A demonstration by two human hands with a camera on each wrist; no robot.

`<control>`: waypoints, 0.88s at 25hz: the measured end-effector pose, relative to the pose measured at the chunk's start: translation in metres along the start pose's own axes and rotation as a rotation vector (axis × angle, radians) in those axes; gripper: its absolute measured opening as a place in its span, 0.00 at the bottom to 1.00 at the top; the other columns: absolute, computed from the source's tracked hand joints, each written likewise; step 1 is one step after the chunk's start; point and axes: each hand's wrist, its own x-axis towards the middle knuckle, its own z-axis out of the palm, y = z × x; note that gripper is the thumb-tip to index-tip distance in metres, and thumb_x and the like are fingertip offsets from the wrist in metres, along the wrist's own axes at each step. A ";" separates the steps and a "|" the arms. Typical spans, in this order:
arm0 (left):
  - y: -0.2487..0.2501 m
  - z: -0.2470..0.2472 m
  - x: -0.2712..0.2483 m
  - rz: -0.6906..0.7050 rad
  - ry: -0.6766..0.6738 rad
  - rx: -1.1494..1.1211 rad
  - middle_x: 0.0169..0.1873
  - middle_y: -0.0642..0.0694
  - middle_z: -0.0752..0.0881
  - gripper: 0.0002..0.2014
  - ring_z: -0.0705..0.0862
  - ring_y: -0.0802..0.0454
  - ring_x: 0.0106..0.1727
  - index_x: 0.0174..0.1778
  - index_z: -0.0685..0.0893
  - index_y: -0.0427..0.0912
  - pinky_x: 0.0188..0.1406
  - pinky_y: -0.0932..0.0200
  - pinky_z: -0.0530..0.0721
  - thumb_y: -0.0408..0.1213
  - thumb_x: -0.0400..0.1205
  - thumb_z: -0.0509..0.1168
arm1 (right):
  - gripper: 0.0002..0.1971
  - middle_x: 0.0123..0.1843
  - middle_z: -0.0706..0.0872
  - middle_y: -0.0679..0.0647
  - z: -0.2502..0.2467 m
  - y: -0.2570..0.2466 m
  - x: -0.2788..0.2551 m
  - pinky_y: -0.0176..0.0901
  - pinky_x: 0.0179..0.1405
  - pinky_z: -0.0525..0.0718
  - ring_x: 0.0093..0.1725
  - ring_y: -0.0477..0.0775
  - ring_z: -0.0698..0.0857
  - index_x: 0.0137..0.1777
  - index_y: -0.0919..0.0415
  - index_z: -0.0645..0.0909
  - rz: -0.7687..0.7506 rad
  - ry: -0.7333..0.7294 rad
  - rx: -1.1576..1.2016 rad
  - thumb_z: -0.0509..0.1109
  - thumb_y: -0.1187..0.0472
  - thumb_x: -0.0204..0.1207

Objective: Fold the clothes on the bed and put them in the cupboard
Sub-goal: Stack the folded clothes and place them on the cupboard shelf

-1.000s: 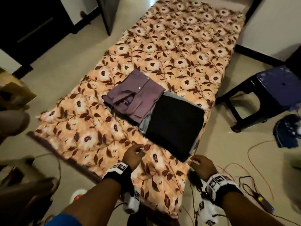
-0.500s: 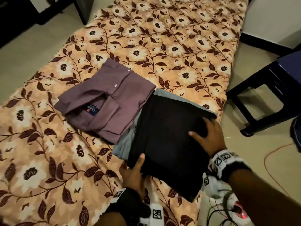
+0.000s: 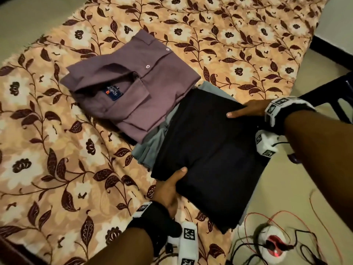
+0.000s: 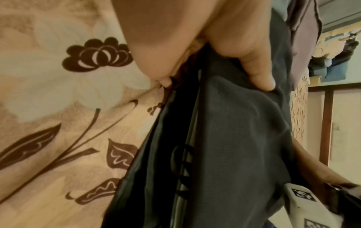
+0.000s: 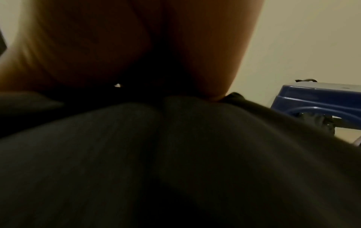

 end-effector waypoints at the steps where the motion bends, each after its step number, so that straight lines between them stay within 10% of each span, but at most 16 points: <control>1: 0.000 -0.004 0.000 -0.012 -0.008 -0.022 0.61 0.39 0.88 0.28 0.87 0.42 0.62 0.69 0.81 0.36 0.63 0.47 0.83 0.34 0.71 0.76 | 0.57 0.61 0.84 0.57 0.002 0.001 -0.006 0.54 0.71 0.75 0.61 0.61 0.82 0.63 0.62 0.79 0.023 -0.042 0.034 0.82 0.26 0.35; 8: -0.016 -0.039 -0.064 -0.131 -0.015 -0.053 0.58 0.34 0.88 0.27 0.86 0.33 0.60 0.62 0.87 0.37 0.62 0.39 0.83 0.40 0.66 0.75 | 0.49 0.56 0.90 0.58 0.073 0.040 -0.077 0.45 0.47 0.88 0.54 0.59 0.89 0.63 0.59 0.81 -0.148 -0.216 0.445 0.89 0.42 0.37; 18: 0.029 -0.144 -0.338 0.255 0.197 0.030 0.59 0.40 0.89 0.27 0.89 0.43 0.58 0.66 0.82 0.38 0.53 0.53 0.88 0.31 0.69 0.75 | 0.48 0.46 0.90 0.47 0.216 0.011 -0.339 0.29 0.34 0.84 0.40 0.40 0.90 0.66 0.61 0.78 -0.249 -0.319 0.596 0.86 0.44 0.43; 22: 0.035 -0.224 -0.472 0.308 0.230 0.006 0.64 0.47 0.87 0.27 0.86 0.49 0.64 0.71 0.79 0.44 0.61 0.56 0.85 0.34 0.74 0.73 | 0.28 0.67 0.79 0.55 0.272 -0.040 -0.429 0.34 0.55 0.74 0.62 0.48 0.78 0.75 0.61 0.70 -0.360 -0.397 0.468 0.70 0.52 0.77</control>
